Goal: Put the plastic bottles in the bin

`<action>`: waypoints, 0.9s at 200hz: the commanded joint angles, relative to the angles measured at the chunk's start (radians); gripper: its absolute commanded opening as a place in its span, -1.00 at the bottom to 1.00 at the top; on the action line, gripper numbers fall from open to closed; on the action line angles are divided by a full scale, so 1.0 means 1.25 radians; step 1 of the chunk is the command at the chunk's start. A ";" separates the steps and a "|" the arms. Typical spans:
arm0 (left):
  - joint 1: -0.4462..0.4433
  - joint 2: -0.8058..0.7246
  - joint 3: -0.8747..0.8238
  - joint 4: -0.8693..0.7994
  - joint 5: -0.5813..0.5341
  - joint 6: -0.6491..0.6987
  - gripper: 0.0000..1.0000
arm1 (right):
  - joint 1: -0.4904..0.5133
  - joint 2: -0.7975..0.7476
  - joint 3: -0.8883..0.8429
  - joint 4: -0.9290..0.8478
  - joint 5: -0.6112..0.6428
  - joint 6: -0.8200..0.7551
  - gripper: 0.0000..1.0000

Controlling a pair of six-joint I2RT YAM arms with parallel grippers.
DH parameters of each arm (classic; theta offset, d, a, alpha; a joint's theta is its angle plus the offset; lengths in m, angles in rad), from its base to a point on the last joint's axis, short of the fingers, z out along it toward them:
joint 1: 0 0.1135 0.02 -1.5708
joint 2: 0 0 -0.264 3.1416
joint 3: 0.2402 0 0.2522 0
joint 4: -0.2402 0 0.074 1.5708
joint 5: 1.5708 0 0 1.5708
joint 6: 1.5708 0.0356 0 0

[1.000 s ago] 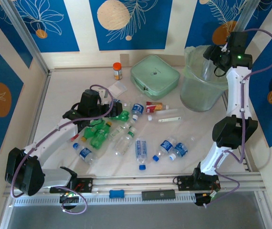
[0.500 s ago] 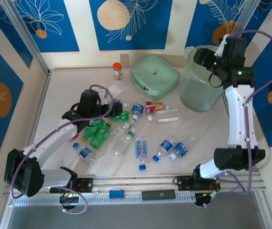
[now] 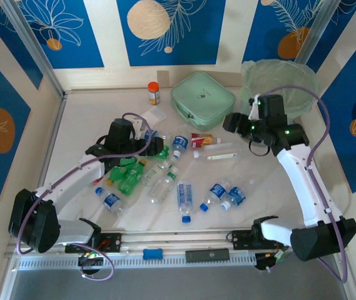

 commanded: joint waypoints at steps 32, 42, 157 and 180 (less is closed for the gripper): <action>-0.039 0.046 0.004 0.009 0.043 0.002 0.99 | 0.021 -0.037 -0.178 -0.074 0.001 0.172 0.52; -0.043 0.047 0.004 0.004 0.037 0.004 0.99 | 0.024 -0.042 -0.207 -0.098 0.017 0.199 0.52; -0.055 0.061 0.010 -0.013 0.006 0.018 0.99 | 0.055 -0.201 -0.440 -0.216 0.152 0.386 0.54; -0.055 0.059 0.011 -0.015 0.001 0.020 0.99 | 0.052 -0.197 -0.487 -0.171 0.137 0.412 0.54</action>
